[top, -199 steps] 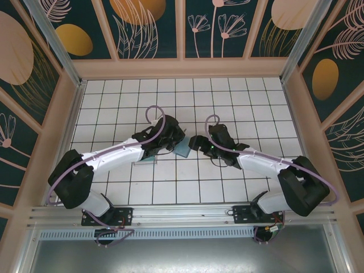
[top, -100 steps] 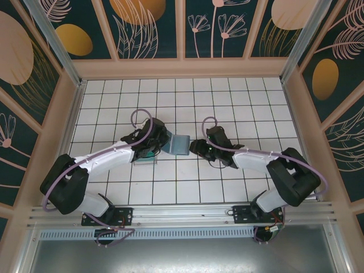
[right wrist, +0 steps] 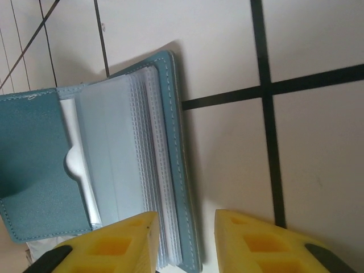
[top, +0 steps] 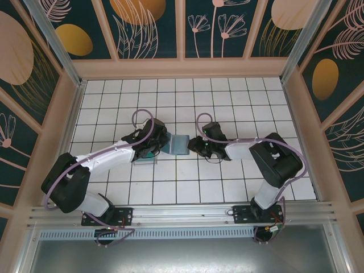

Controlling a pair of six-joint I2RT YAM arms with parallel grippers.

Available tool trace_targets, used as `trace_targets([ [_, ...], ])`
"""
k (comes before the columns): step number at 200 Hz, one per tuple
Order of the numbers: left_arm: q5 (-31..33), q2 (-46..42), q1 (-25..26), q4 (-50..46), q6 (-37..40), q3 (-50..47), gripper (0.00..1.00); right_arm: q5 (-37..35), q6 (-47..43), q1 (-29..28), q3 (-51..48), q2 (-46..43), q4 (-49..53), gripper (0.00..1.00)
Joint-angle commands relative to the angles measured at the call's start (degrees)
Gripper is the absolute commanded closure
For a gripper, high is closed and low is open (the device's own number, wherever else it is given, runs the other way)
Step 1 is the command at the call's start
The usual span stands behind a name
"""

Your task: Take the credit cards out of the card holder

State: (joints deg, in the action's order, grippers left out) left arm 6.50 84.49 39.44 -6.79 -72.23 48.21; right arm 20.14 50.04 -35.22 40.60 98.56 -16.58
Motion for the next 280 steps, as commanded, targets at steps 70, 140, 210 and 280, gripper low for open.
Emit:
trace_targets([
  [70, -1.0, 2.1, -0.3, -0.8, 1.4, 0.7, 1.00, 7.1, -0.7, 0.2, 3.1, 2.8, -6.3, 1.00],
  [140, -6.7, 5.1, -0.3, 3.7, 3.4, 3.4, 1.00, 6.5, -3.5, 1.8, 2.4, -4.3, -2.5, 1.00],
  [210, -19.0, 9.6, 0.6, 11.7, 0.9, 13.4, 1.00, 3.6, -9.1, 8.4, 0.4, -13.9, 8.4, 1.00],
  [280, -26.2, 13.1, 2.4, 21.9, -10.6, 20.0, 1.00, 3.1, -13.2, 14.8, 0.1, -19.6, 14.3, 1.00],
])
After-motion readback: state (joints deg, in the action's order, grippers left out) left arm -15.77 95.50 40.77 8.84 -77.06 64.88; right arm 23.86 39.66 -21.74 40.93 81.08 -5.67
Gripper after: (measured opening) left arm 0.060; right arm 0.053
